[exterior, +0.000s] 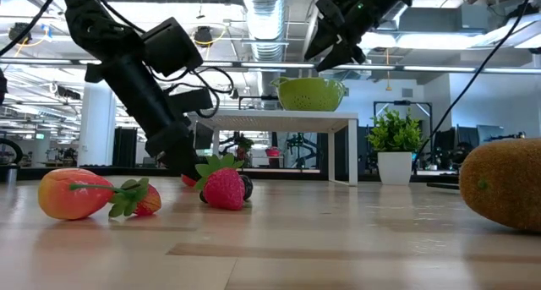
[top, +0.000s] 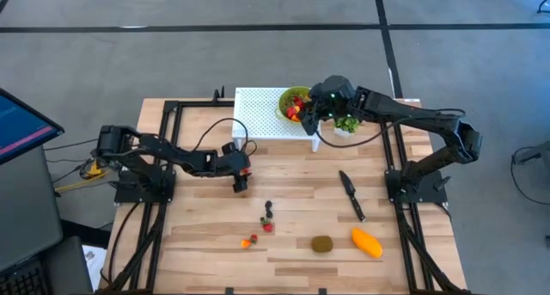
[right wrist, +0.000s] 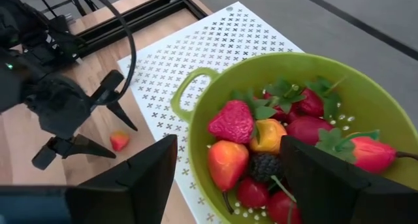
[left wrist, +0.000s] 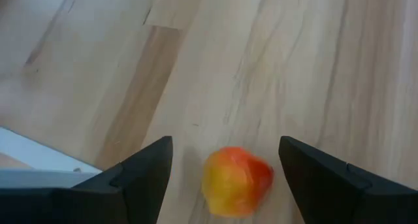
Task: Pick & Place Fruit
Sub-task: Put the orange pear into the green strainer bowl
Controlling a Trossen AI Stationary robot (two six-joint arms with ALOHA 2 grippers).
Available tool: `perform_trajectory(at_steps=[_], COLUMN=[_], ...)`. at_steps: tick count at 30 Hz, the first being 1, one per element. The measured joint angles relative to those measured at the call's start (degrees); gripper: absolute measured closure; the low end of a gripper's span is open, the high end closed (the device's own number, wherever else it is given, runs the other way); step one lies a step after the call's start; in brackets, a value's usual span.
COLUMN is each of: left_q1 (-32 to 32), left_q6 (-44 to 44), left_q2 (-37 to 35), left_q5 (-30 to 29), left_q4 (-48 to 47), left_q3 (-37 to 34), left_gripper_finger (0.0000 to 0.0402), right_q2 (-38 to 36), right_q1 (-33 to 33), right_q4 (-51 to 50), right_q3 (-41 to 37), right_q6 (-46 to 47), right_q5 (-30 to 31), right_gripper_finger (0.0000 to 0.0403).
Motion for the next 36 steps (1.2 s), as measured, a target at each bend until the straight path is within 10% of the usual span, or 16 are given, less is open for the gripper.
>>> perform_trajectory(at_steps=[20, 36], left_q1=[-0.5, -0.6], left_q6=[1.1, -0.1], left_q2=[-0.4, -0.5], left_q5=[5.4, 5.4], left_q4=[-2.7, -3.1], left_q3=[0.0, 0.0], left_gripper_finger=[0.0131, 0.0239], right_q2=[0.0, 0.0], right_q1=[1.3, 1.3], right_q4=[-1.0, -1.0], right_q3=[0.0, 0.0], right_q6=[0.0, 0.0], right_q5=[0.0, 0.0], right_gripper_finger=[0.0138, 0.0138])
